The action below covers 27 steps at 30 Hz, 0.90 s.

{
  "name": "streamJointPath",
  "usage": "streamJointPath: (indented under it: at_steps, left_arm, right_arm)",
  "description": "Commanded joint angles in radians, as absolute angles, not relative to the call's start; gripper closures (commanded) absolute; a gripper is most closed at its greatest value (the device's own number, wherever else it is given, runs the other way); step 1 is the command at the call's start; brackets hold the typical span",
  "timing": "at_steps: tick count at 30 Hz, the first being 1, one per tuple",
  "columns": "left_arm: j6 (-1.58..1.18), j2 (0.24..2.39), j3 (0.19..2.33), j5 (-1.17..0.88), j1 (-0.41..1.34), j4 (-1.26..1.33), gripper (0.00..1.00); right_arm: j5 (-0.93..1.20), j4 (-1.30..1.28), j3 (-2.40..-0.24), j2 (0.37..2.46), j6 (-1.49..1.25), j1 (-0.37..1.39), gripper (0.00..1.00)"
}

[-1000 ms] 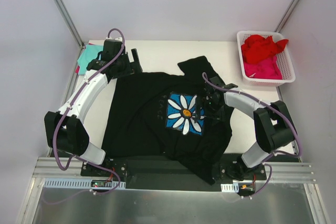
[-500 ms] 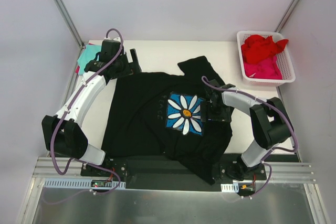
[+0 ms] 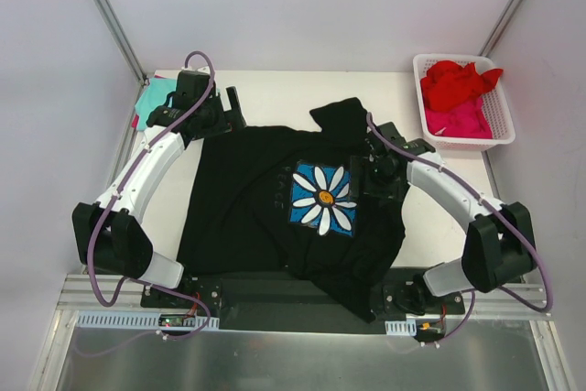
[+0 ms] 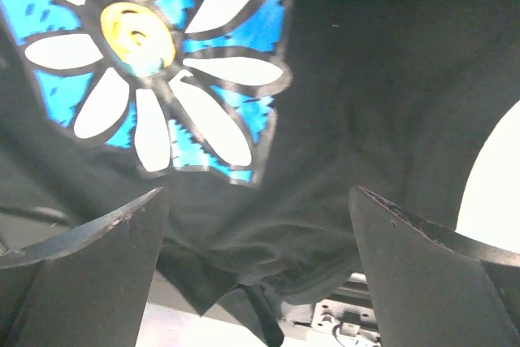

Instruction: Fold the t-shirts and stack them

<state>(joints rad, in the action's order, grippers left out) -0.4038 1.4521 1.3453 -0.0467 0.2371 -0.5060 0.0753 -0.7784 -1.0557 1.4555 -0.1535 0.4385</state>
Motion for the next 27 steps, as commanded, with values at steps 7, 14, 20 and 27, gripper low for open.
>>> streamJointPath:
  at_steps: [7, 14, 20, 27]
  left_arm:
    - [-0.399, 1.425, 1.339, -0.046, 0.245, -0.506, 0.01]
    - [-0.39, 1.419, 1.333, -0.028, 0.245, -0.512, 0.01]
    - [-0.391, 1.416, 1.324, -0.026, 0.245, -0.517, 0.01]
    - [-0.39, 1.411, 1.319, -0.023, 0.245, -0.515, 0.01]
  right_arm:
    - [0.337, -0.557, -0.957, 1.596, -0.137, 0.358, 0.04]
    - [0.285, -0.567, -0.957, 1.698, -0.083, 0.299, 0.04]
    - [0.172, -0.659, -0.989, 1.695, -0.049, 0.275, 0.04]
    - [0.008, -0.738, -0.986, 1.68, -0.023, 0.244, 0.04]
